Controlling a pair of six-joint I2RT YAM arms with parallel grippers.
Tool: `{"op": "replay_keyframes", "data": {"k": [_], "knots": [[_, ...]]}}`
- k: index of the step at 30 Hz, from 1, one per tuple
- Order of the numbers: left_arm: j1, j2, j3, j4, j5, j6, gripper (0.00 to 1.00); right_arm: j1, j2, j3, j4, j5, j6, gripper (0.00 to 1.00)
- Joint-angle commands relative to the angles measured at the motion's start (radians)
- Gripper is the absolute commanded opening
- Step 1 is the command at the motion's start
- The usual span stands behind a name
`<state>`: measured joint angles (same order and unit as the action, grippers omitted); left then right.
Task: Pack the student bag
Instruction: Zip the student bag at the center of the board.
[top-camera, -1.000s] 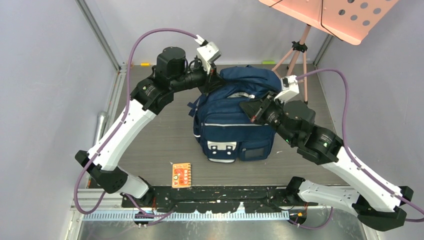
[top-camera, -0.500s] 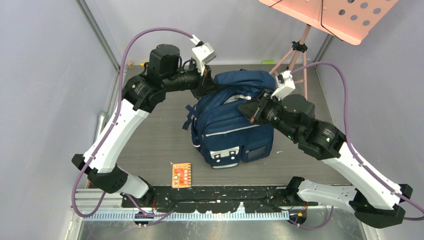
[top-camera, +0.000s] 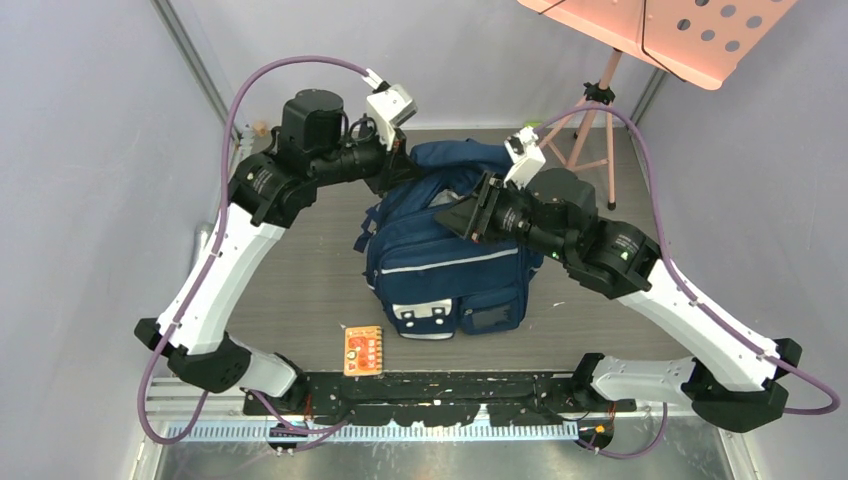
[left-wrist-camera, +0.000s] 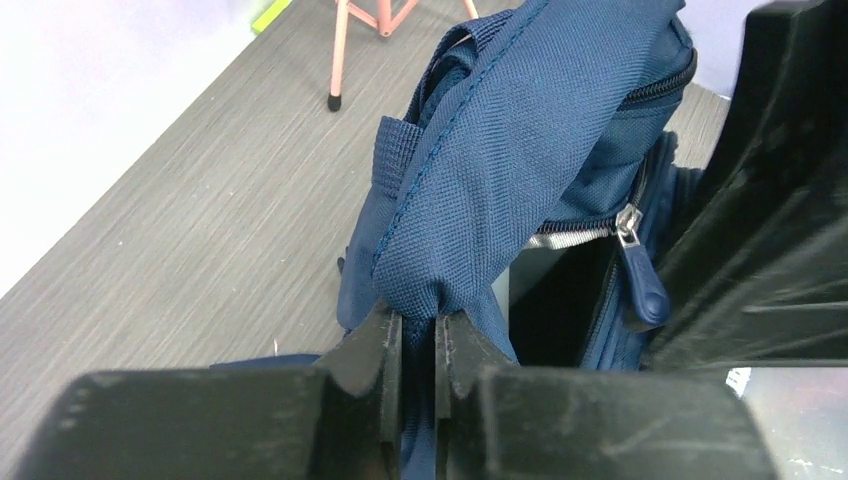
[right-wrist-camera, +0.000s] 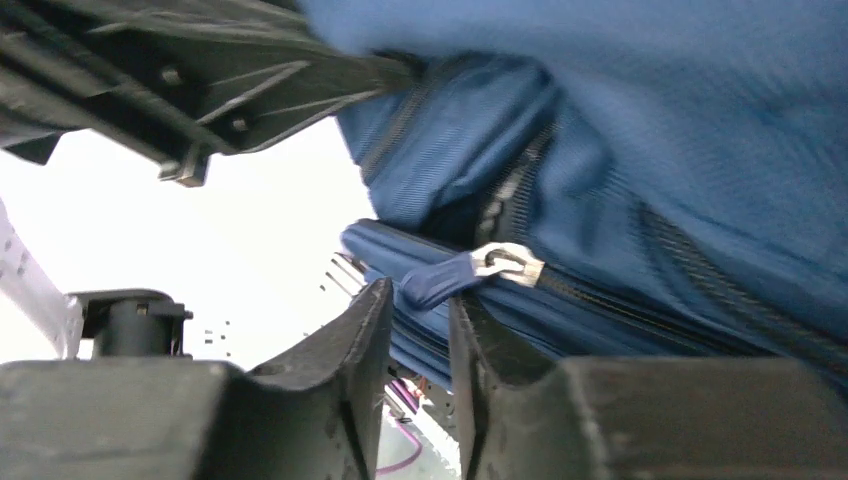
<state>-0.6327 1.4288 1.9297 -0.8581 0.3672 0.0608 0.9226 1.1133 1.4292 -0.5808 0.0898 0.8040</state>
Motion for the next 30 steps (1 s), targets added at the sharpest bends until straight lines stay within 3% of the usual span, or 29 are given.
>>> {"op": "replay_keyframes", "data": {"k": [1,5,11,16,21,25,30], "knots": [[0.000,-0.075,0.011,0.085,0.005,0.040,0.16,0.021,-0.040,0.136,-0.004,-0.004,-0.105,0.44],[-0.001,-0.077,0.037,0.049,-0.061,0.056,0.35,0.021,-0.053,0.250,-0.163,0.096,-0.226,0.62],[-0.005,-0.034,0.127,-0.061,-0.155,0.025,0.59,0.021,-0.090,0.362,-0.329,0.278,-0.418,0.75],[-0.130,-0.059,0.111,-0.047,-0.206,-0.017,0.52,0.020,-0.116,0.328,-0.348,0.375,-0.604,0.85],[-0.358,-0.026,0.122,-0.072,-0.356,-0.011,0.60,0.019,-0.131,0.252,-0.279,0.361,-0.692,0.88],[-0.412,-0.010,0.125,-0.072,-0.425,-0.018,0.70,0.017,-0.121,0.206,-0.227,0.309,-0.728,0.89],[-0.433,-0.027,0.132,-0.084,-0.462,-0.004,0.73,0.011,-0.116,0.182,-0.217,0.274,-0.744,0.88]]}}
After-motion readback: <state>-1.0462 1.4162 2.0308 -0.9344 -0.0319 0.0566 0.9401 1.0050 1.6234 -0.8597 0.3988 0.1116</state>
